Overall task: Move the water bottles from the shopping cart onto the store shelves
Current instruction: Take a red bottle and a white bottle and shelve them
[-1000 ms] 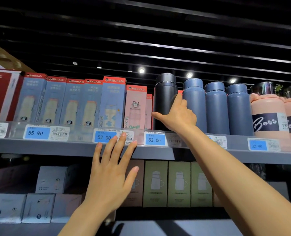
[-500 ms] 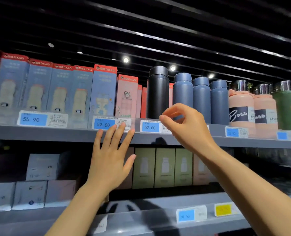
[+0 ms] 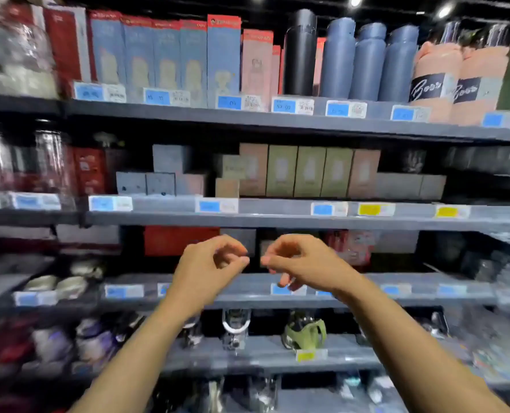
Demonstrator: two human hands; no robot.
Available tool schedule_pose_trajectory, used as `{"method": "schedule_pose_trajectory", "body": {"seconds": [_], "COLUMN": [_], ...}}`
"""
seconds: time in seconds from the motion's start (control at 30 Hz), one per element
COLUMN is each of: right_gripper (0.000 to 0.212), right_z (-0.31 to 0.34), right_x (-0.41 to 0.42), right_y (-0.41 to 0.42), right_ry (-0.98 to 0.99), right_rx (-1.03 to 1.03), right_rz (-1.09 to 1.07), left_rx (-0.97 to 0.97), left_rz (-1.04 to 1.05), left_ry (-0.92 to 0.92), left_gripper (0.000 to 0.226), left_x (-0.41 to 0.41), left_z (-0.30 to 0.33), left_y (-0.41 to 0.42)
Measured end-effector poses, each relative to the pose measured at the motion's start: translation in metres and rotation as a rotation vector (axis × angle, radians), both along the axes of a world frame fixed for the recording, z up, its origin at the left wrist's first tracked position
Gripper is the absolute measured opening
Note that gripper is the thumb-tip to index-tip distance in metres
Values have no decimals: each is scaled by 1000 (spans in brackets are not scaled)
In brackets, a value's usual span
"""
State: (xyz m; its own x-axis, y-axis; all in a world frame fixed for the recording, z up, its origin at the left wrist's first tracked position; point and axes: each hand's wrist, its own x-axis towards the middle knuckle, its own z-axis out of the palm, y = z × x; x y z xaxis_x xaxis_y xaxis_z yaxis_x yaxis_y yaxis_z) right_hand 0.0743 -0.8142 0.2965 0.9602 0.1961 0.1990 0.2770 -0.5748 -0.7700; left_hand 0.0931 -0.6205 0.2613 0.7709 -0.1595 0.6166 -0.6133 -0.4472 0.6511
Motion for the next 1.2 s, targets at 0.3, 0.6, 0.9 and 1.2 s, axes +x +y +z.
{"method": "schedule_pose_trajectory", "body": {"seconds": [0.3,0.6,0.9,1.2], "right_gripper": [12,15,69,93], "right_z": [-156,-256,-339,-380], "right_x": [-77,-124,-106,-107], "right_y": [97,272,502,535], "right_ry": [242,425,237,175], "right_rx": [-92,-62,-394,-898], "right_rz": [191,298,35,-130], "left_rx": [85,-194,-96,73], "left_rz": [188,604,731,501], "left_ry": [472,687,909,1067], "left_gripper": [12,13,26,116], "left_x": [-141,-231,-217,-75], "left_z": [-126,-206,-280,-327], "left_y": [112,266,519,582]}}
